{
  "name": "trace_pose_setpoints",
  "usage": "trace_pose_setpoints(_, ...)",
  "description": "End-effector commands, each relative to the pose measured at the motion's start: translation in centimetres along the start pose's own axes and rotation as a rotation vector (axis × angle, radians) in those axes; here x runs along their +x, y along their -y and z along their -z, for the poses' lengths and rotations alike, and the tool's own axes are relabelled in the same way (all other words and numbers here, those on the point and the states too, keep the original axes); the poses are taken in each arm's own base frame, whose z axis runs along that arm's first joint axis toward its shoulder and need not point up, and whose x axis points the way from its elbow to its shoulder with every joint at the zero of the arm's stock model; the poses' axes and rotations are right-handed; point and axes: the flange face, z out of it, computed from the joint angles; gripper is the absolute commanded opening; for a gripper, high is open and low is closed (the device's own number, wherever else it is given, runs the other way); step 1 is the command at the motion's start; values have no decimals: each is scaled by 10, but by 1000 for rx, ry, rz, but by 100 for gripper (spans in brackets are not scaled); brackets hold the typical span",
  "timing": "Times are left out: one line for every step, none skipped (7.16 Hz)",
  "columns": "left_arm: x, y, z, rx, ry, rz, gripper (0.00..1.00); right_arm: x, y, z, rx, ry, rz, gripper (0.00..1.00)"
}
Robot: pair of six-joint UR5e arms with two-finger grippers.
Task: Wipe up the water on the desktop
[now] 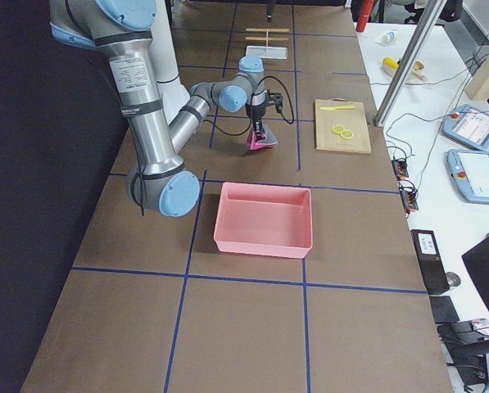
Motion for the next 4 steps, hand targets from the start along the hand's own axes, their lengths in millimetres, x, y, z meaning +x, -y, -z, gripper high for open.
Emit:
trace_pose_setpoints(-154,-36,-8,-36,56,-71,100,76,-27,-33,12,9,3,0)
trace_pose_setpoints(-216,-45,-5,-29,64,-86,100,76,-26,-32,21,20,4,0)
trace_pose_setpoints(-248,-55,-7,-30,46,-68,100,70,-24,-30,25,28,-3,0)
trace_pose_setpoints(-263,-61,-1,-11,18,-46,100,59,-18,-34,11,10,-12,0)
